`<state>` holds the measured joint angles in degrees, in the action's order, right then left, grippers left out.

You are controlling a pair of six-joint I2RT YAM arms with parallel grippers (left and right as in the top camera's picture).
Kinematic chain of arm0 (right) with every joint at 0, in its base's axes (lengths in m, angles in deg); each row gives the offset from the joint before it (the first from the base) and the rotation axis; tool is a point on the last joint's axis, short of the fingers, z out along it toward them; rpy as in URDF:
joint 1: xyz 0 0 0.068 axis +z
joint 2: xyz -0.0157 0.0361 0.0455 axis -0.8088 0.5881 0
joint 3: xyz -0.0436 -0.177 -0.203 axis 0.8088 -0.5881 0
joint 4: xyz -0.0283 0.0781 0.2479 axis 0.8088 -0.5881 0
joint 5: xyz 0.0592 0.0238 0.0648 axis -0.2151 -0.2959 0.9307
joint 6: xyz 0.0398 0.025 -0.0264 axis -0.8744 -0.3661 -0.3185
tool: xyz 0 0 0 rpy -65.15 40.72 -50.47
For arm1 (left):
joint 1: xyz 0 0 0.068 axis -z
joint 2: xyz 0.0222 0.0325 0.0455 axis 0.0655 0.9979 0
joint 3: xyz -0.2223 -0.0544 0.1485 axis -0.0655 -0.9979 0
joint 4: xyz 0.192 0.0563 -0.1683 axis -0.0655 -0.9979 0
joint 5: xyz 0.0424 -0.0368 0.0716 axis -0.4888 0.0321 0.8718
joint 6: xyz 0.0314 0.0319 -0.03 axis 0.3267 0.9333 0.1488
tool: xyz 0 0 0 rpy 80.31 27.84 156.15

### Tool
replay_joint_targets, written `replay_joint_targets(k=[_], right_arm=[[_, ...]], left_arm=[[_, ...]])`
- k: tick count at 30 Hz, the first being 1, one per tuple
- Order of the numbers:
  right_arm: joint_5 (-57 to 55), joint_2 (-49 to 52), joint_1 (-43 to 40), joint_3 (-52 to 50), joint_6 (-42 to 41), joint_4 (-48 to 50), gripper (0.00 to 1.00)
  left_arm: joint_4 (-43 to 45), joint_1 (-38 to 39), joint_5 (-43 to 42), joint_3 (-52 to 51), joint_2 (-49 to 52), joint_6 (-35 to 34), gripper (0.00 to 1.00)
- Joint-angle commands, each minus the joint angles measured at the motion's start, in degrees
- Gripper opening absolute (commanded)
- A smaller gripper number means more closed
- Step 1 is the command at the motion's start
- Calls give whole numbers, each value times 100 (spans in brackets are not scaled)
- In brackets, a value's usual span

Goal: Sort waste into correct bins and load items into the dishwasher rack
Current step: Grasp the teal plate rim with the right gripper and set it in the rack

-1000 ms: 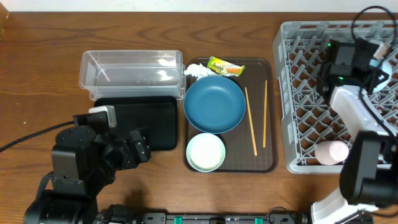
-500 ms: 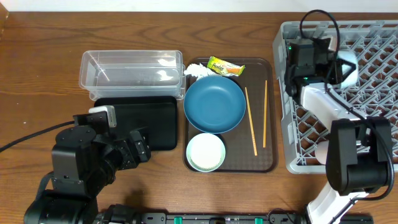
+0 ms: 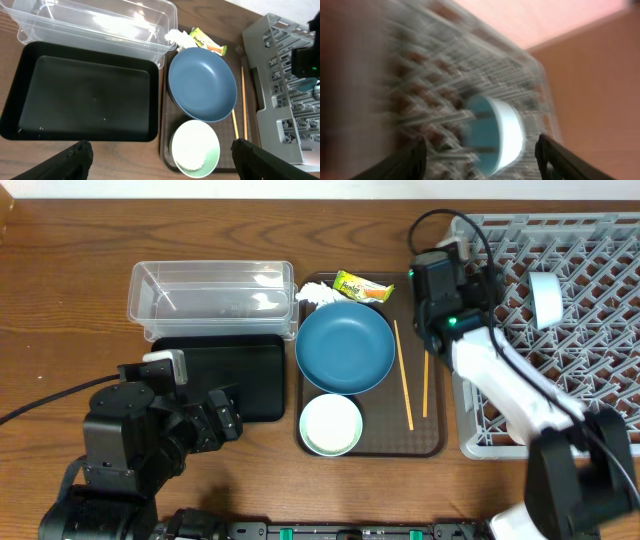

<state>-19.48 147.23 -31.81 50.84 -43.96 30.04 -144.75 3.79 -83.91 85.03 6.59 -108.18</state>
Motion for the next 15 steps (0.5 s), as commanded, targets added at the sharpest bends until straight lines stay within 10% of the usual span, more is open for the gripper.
replay_joint_targets(k=[1, 5, 12, 15], right_arm=[[2767, -448, 227, 46, -1453, -420, 68], [5058, -313, 221, 44, -2647, -737, 72], [4929, 616, 160, 44, -3580, -981, 79], [5274, 949, 109, 44, -3622, -859, 59]], left_arm=[[2, -9, 72, 44, 2, 9, 91], [2, -9, 72, 44, 2, 9, 91], [2, -9, 74, 44, 2, 9, 91], [2, -9, 74, 44, 2, 9, 91]])
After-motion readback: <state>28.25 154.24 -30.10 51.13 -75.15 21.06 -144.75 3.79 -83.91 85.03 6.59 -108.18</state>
